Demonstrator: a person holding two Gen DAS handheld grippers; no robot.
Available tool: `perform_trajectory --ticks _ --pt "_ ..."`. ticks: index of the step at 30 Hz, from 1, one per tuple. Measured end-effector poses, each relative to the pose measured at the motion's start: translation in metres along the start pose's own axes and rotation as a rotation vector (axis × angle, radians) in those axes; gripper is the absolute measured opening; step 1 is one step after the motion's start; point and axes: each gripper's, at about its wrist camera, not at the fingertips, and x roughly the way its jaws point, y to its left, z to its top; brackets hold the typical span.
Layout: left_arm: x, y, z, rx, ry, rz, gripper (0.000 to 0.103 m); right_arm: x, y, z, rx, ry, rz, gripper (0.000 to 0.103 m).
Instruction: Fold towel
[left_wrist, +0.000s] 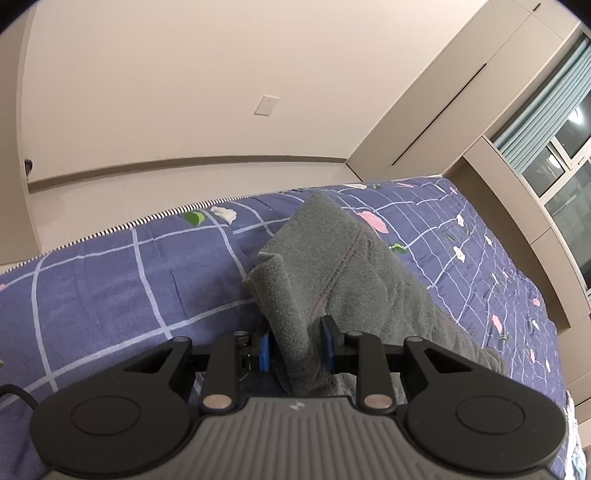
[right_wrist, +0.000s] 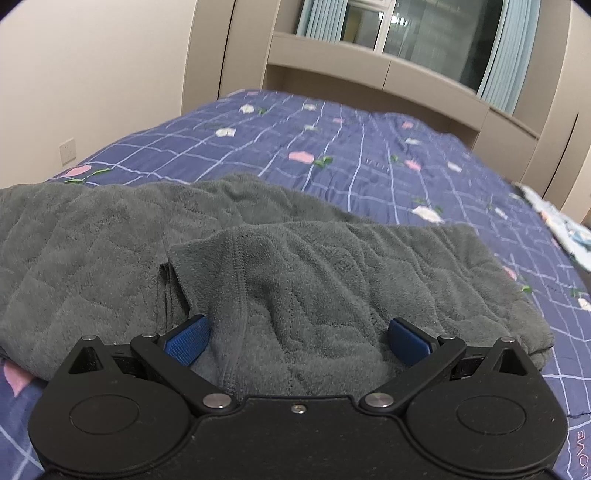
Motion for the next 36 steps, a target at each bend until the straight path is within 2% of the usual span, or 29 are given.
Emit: perform_trajectory --ticks 4,8,17,29,33,36 --pt "-0.006 -0.006 0.000 0.023 -0.024 0.004 0.021 0.001 -0.001 0.004 -0.001 0.027 0.013 0.103" --pt "-0.016 -0.014 0.001 0.050 -0.060 -0.008 0.019 0.002 -0.004 0.004 0.001 0.032 0.024 0.103" --pt "-0.038 -0.043 0.006 0.147 -0.139 -0.095 0.018 0.001 -0.008 0.003 0.008 0.031 0.042 0.103" --pt "-0.051 -0.106 0.009 0.317 -0.140 -0.158 0.018 0.000 -0.015 0.004 0.036 0.025 0.074 0.103" --pt "-0.056 -0.135 0.003 0.421 -0.146 -0.123 0.016 0.000 -0.018 0.003 0.040 0.019 0.085 0.103" --pt "-0.061 -0.149 0.000 0.456 -0.146 -0.123 0.016 0.001 -0.018 0.004 0.038 0.018 0.089 0.103"
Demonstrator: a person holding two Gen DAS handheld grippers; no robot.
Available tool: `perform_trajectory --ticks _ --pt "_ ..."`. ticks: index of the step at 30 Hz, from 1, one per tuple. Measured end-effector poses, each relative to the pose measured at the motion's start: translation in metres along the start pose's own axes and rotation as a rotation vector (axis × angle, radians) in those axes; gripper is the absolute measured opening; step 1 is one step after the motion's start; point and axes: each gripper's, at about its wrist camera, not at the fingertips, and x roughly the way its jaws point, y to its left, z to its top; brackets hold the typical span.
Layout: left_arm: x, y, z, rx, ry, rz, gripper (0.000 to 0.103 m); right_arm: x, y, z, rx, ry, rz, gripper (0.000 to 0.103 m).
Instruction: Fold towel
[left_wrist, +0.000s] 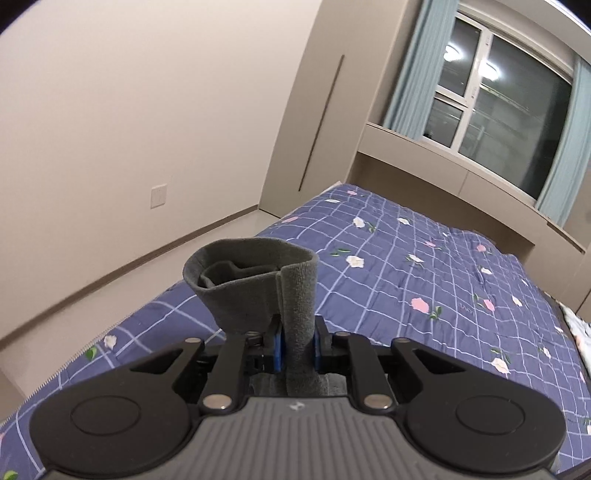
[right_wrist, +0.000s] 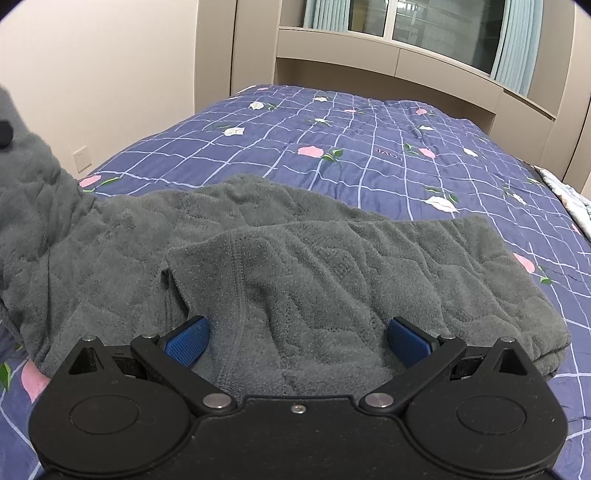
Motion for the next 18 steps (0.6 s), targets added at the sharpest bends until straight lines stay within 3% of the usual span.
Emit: perform_trajectory --ticks 6,12,18 --pt "-0.006 -0.021 0.006 0.061 -0.007 -0.033 0.016 -0.006 -0.008 -0.001 0.046 -0.032 0.030 0.103" --pt "-0.009 -0.043 0.004 0.137 -0.012 -0.043 0.016 -0.026 -0.025 -0.004 0.146 -0.143 0.098 0.103" --pt "-0.015 -0.066 0.003 0.207 -0.028 -0.064 0.015 -0.047 -0.047 -0.013 0.202 -0.219 0.071 0.103"
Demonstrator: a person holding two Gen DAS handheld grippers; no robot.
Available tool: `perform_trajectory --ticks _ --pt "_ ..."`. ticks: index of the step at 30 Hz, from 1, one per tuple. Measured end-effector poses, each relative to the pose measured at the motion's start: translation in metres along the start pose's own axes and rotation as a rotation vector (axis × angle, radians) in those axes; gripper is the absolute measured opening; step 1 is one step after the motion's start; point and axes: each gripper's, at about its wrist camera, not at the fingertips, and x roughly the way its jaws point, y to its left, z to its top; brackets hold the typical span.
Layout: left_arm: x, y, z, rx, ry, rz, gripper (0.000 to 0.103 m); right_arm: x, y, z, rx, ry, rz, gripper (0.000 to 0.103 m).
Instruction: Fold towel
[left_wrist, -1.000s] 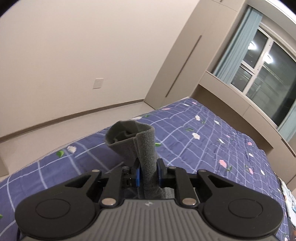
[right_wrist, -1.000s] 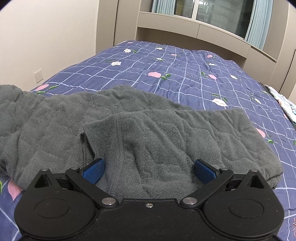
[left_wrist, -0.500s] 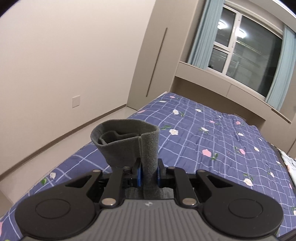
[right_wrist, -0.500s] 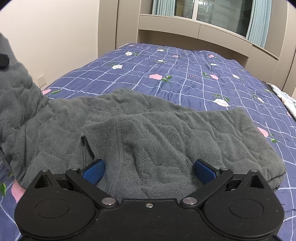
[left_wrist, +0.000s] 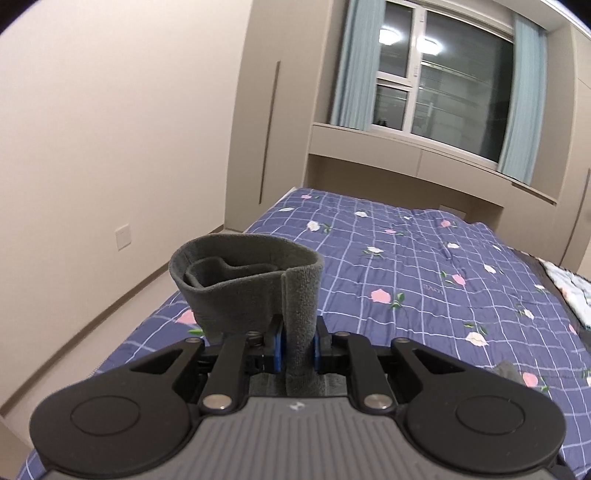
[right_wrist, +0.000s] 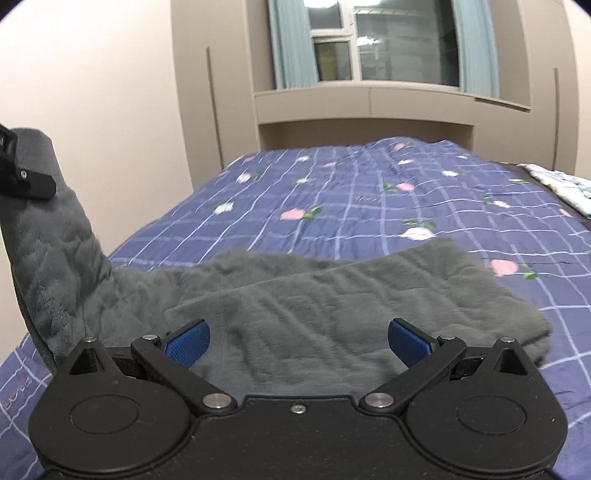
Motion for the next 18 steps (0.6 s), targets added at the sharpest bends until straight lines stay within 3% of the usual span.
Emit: perform_trajectory --ticks 9,18 --pt "-0.009 -0.052 0.006 0.155 -0.030 -0.079 0.015 -0.036 -0.052 -0.017 0.077 -0.070 -0.067 0.103" --pt "-0.020 -0.127 0.003 0.351 -0.033 -0.230 0.015 -0.058 -0.087 -0.041 0.083 -0.082 -0.169 0.103"
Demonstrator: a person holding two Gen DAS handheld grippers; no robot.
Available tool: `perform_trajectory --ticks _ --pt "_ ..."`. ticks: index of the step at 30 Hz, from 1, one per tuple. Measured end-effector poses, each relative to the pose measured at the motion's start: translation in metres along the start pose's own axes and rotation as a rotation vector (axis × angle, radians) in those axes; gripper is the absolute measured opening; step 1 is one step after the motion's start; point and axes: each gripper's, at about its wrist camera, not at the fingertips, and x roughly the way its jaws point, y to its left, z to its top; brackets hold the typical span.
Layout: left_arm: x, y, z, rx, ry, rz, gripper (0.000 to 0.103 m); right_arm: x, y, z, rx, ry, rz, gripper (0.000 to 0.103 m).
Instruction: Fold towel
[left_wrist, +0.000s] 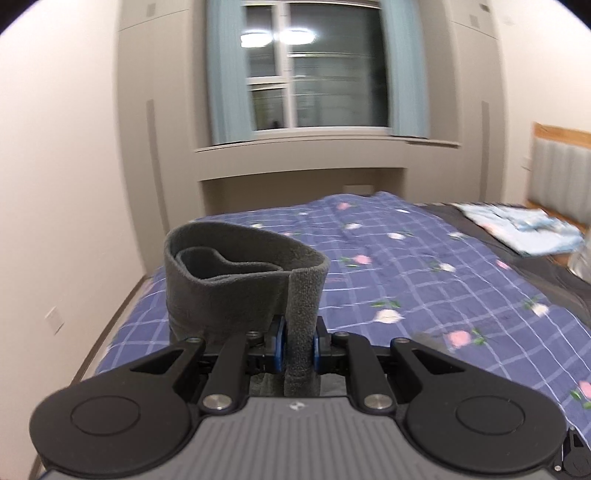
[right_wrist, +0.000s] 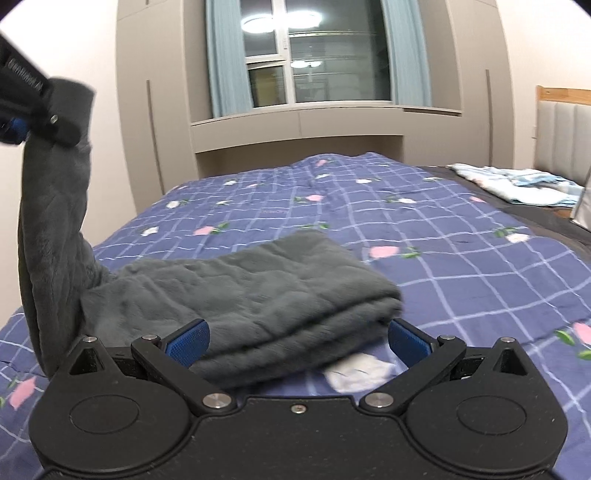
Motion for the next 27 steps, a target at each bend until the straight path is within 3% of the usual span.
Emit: perform_trajectory --ticks 9,15,19,23,27 --pt "0.025 -0.081 0.003 0.165 0.047 -0.132 0.014 -0.018 -0.039 -0.022 0.130 0.008 -0.082 0.103" --pt "0.056 -0.120 -0.019 0.235 0.121 -0.191 0.014 -0.025 -0.064 -0.040 0.278 0.006 -0.074 0.103" --pt "0.080 -0.130 -0.042 0.231 0.238 -0.230 0.015 -0.021 -0.072 -0.042 0.331 0.028 -0.063 0.103" --pt "0.086 -0.129 -0.054 0.239 0.276 -0.254 0.018 -0.018 -0.072 -0.044 0.344 0.042 -0.063 0.103" --pt "0.088 -0.124 -0.054 0.219 0.301 -0.293 0.028 -0.015 -0.072 -0.045 0.350 0.052 -0.065 0.103"
